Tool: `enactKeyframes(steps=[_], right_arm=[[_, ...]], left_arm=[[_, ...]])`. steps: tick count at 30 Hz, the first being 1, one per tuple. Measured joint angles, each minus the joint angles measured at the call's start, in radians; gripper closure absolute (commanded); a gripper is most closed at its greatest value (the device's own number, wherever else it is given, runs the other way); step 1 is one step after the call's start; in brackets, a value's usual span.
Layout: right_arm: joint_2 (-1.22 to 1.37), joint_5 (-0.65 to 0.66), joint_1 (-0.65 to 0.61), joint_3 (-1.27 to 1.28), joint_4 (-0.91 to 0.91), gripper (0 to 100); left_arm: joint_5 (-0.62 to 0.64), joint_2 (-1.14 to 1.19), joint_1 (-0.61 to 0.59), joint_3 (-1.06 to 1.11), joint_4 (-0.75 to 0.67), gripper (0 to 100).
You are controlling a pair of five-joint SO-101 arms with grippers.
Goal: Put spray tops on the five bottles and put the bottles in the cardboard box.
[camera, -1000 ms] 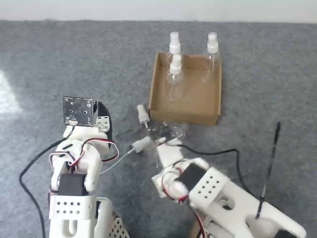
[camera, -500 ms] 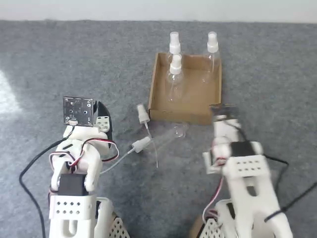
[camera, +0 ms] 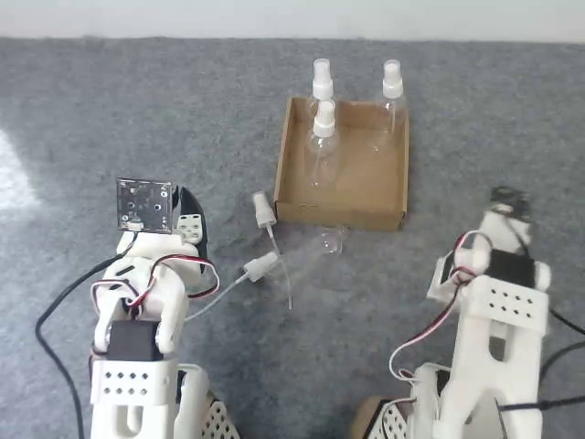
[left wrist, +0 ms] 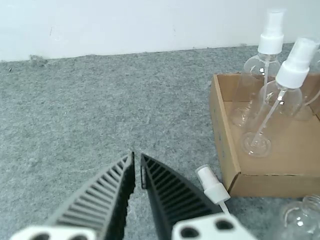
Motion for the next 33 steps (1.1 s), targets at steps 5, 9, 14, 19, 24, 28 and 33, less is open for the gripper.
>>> enactKeyframes(steps=[5, 9, 14, 19, 24, 28, 33], right_arm=[[0.000, -0.201, 0.014, -0.077, 0.051, 92.2], [0.000, -0.244, 0.164, -0.081, 0.021, 78.9], [0.023, -0.276, 0.279, -0.081, 0.020, 62.3], [0.181, -0.374, 0.284, -0.089, -0.026, 62.0], [0.407, -0.457, 0.284, -0.170, -0.089, 61.9], [0.542, -0.523, 0.282, -0.278, -0.112, 62.3], [0.684, -0.540, 0.282, -0.359, -0.121, 62.7]], left_arm=[[0.000, 0.000, 0.000, 0.000, 0.000, 99], [0.000, 0.000, 0.000, 0.000, 0.000, 99], [0.000, 0.000, 0.000, 0.000, 0.000, 99], [0.000, 0.000, 0.000, 0.000, 0.000, 99], [0.000, 0.000, 0.000, 0.000, 0.000, 99], [0.000, 0.000, 0.000, 0.000, 0.000, 99], [0.000, 0.000, 0.000, 0.000, 0.000, 99]])
